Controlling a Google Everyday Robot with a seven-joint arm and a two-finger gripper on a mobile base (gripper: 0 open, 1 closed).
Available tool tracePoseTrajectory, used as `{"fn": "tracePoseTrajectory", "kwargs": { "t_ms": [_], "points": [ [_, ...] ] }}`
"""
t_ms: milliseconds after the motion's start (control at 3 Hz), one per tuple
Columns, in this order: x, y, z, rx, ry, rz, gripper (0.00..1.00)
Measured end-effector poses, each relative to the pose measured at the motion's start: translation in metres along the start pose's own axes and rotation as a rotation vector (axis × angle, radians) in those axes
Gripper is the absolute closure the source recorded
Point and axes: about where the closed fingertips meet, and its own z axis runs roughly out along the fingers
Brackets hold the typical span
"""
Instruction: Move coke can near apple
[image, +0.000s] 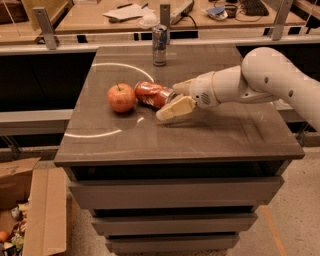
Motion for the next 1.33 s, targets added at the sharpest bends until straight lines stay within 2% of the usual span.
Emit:
{"fn": "tracePoseTrajectory", "kwargs": {
  "t_ms": [667,1000,1333],
  "points": [
    [0.005,-0.001,-0.016,0.016,-0.01,0.014,0.0],
    [0.012,-0.008,-0.041,0.053,-0.028,0.028,0.0],
    [0.018,-0.025,-0.076,0.154,-0.042,0.04,0.0]
  ]
}}
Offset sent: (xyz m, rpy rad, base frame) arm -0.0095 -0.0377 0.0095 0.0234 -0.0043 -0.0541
